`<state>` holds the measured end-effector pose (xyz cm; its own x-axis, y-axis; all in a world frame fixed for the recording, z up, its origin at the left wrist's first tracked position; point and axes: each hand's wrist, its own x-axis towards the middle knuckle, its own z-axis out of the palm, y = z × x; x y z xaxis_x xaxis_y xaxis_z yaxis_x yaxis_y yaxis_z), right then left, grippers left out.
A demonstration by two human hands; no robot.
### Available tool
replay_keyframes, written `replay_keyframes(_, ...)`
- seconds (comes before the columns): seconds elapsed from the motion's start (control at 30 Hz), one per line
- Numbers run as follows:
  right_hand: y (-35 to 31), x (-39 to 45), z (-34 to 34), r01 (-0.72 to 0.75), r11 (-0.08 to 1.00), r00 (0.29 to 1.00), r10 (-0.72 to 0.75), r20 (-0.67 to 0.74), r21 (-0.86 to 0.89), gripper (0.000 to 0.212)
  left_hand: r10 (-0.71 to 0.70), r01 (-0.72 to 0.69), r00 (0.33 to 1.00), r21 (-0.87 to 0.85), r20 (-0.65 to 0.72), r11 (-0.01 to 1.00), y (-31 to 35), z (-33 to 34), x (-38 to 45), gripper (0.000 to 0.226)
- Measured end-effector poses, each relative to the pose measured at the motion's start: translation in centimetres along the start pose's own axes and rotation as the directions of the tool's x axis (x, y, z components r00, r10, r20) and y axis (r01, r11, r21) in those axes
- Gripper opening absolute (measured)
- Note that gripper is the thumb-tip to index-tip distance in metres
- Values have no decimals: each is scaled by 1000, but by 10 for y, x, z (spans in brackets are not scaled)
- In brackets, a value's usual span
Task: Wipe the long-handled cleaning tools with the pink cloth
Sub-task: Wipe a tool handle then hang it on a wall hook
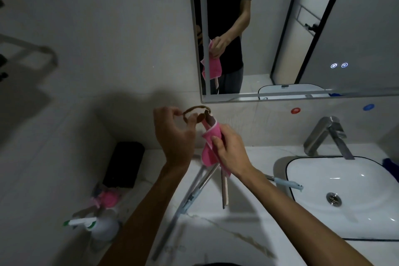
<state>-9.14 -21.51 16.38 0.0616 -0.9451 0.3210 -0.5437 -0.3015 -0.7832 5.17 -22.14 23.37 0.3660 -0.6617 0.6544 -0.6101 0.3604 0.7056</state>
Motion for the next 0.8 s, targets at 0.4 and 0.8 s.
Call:
replay_keyframes(0.4,6,7,-12,83,990,994,-90,56,115,29,-49,93,868,-65,494,994,12,18,-11,40)
replay_keyframes(0.8,26,-12,-1,-96,986,976,121,181,-139,4,-233,312,919,-224,317,923,6,19,16,24)
